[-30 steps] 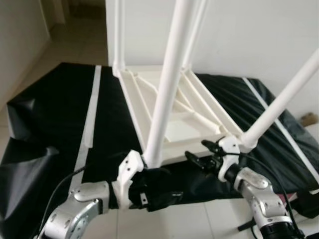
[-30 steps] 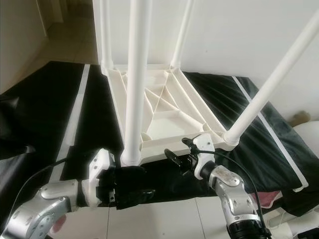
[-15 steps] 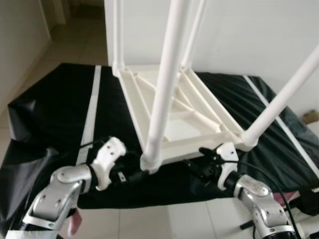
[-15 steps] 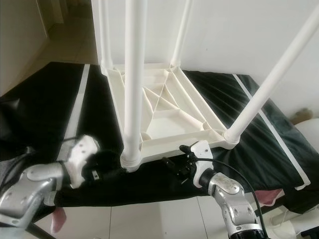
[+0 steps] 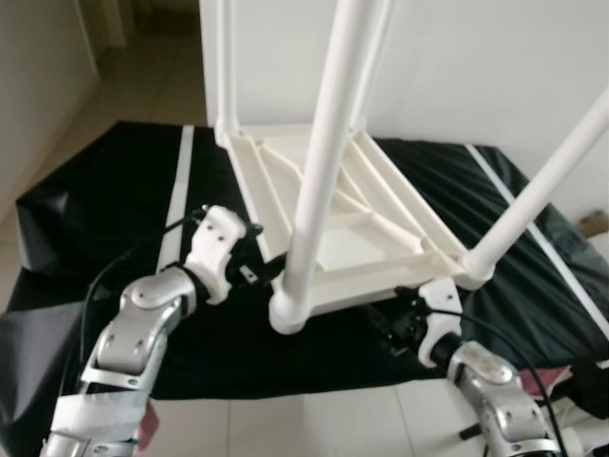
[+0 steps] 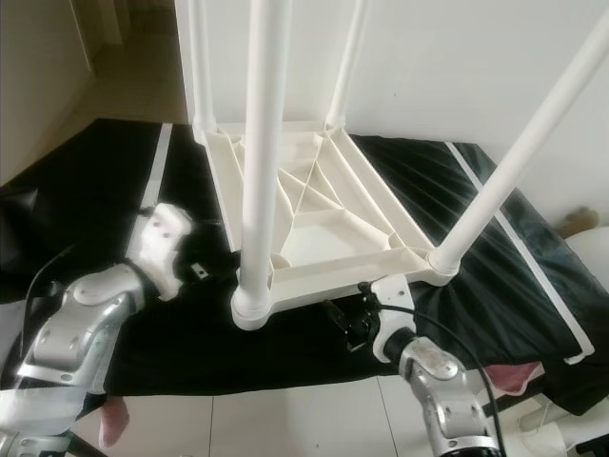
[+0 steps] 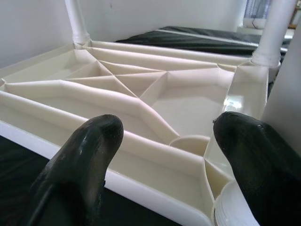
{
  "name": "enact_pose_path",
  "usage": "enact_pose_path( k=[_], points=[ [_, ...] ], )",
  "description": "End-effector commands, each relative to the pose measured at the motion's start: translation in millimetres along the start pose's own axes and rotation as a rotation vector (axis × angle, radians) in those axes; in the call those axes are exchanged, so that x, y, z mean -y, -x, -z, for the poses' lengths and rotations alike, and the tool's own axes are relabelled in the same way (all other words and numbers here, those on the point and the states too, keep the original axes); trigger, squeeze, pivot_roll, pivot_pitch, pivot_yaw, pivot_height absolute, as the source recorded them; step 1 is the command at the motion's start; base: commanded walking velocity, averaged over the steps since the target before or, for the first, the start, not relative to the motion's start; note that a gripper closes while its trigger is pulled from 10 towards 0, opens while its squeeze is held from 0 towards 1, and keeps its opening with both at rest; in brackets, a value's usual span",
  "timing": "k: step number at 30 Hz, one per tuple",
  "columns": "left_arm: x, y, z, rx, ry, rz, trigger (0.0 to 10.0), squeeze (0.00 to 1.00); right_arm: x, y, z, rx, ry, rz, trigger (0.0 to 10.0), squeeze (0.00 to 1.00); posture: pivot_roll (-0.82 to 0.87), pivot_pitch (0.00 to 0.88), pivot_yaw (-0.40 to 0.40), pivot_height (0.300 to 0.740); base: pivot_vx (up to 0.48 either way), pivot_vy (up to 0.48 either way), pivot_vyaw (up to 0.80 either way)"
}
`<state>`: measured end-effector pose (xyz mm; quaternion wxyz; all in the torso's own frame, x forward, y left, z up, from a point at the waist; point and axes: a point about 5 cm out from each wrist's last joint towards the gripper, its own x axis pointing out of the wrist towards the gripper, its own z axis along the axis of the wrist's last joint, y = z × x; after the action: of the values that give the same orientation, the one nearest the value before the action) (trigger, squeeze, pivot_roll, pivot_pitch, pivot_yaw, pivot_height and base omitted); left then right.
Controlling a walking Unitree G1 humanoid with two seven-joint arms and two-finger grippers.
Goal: Building children table
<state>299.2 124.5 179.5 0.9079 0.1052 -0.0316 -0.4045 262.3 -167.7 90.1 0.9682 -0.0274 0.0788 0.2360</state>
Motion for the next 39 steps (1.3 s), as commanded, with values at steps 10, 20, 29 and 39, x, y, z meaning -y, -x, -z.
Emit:
enact_pose_path(
  k=[10, 20, 29, 39],
  points=[
    [47.5, -28.1, -17.2, 0.121, 0.050, 0.184, 10.0, 0.00, -4.1, -4.6, -1.1, 0.061, -0.038, 0.132, 10.0, 0.00, 0.09, 0.000, -0.082, 0.740, 0.000, 0.000, 0.00],
    [83.5, -44.1, -28.6, 0.186, 0.088, 0.303, 10.0, 0.00, 17.3, 1.8, -9.3, 0.142, -0.029, 0.418, 10.0, 0.00, 0.07, 0.000, -0.065, 0.740, 0.000, 0.000, 0.00],
    [88.8, -55.9, -31.4, 0.196, 0.059, 0.347, 10.0, 0.00, 42.2, 12.9, -17.3, 0.222, -0.020, 0.698, 10.0, 0.00, 0.07, 0.000, -0.052, 0.740, 0.000, 0.000, 0.00],
    [79.3, -63.4, -27.5, 0.164, -0.018, 0.367, 10.0, 0.00, 60.0, 26.0, -17.5, 0.240, -0.010, 0.941, 10.0, 0.00, 0.06, 0.000, -0.042, 0.740, 0.000, 0.000, 0.00]
  ],
)
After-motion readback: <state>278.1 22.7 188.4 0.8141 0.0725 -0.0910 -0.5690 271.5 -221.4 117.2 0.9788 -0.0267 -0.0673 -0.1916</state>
